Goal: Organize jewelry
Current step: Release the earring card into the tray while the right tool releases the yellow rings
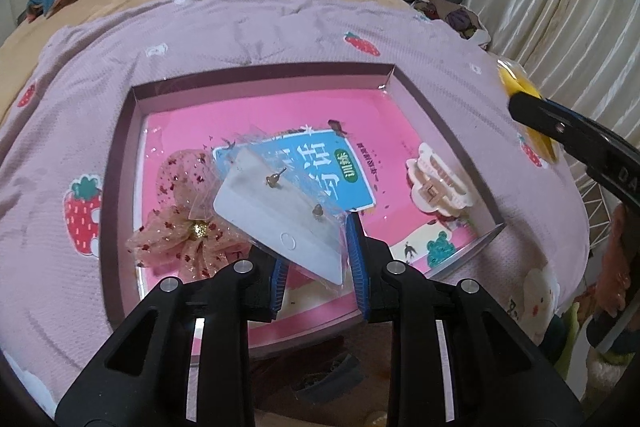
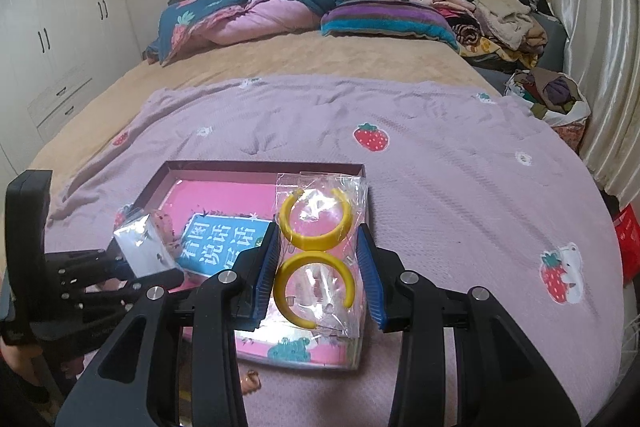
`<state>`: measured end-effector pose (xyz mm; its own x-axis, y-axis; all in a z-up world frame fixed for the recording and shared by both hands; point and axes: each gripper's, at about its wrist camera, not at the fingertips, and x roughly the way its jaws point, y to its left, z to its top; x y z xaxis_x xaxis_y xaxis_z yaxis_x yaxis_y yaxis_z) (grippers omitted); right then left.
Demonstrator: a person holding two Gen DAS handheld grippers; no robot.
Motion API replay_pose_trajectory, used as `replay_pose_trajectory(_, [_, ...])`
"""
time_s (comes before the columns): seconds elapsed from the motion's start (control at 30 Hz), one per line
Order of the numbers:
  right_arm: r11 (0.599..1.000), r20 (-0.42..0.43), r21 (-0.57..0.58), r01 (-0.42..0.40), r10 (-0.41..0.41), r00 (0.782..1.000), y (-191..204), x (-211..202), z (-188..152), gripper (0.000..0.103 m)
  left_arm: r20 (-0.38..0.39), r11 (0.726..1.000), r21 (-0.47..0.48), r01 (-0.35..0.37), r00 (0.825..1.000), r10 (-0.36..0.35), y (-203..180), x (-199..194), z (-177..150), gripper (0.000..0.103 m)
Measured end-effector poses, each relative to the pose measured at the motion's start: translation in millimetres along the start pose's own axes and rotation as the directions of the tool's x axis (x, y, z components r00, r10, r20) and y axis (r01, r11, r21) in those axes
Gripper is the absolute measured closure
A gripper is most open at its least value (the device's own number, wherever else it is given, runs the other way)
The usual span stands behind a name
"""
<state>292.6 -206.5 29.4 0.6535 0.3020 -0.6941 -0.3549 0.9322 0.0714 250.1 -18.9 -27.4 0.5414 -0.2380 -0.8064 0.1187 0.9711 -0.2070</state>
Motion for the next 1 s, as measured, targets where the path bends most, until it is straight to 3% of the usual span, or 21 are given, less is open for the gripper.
replay_pose_trajectory(0.23, [1.0,-0.052,-0.008,-0.003,0.003,0.999,5.1,35.2,3.5,0.066,-0.013,1.0,-0.026,-0.009,1.0,0.008,12.1,3.3,-2.7,0.071])
replay_pose_trajectory(0.47, [0.999,-0.134,-0.036,-0.029,0.024,0.991,18.6,77.1,3.1,0.066,0.007,0.999,-0.046,-0.025,1.0,0.025,23.2,-13.9,-9.5,0.049])
replay_pose_trajectory(0.63, [0.997,-0.202,-0.052,-0.052,0.041,0.979,33.2,105.3,-2.7,0.065,0.023,0.995,-0.094,-0.031,0.999,0.033,38.4,-27.8,-13.2,0.044])
replay_pose_trajectory(0.87, [0.998,-0.227,-0.009,-0.066,0.062,0.972,36.5,111.8,-8.7,0.06,0.04,0.992,-0.121,-0.017,0.999,0.022,45.4,-40.5,-12.6,0.04])
replay_pose_trajectory(0.93, [0.998,-0.214,-0.01,-0.06,0.057,0.975,35.9,105.3,-9.5,0.045,0.047,0.992,-0.126,-0.01,0.999,0.016,44.3,-43.0,-12.2,0.04])
replay_pose_trajectory(1.0, [0.999,-0.187,-0.017,-0.041,0.038,0.982,34.0,94.4,-9.4,0.043,0.052,0.992,-0.124,-0.005,0.999,0.012,42.2,-45.2,-11.2,0.04])
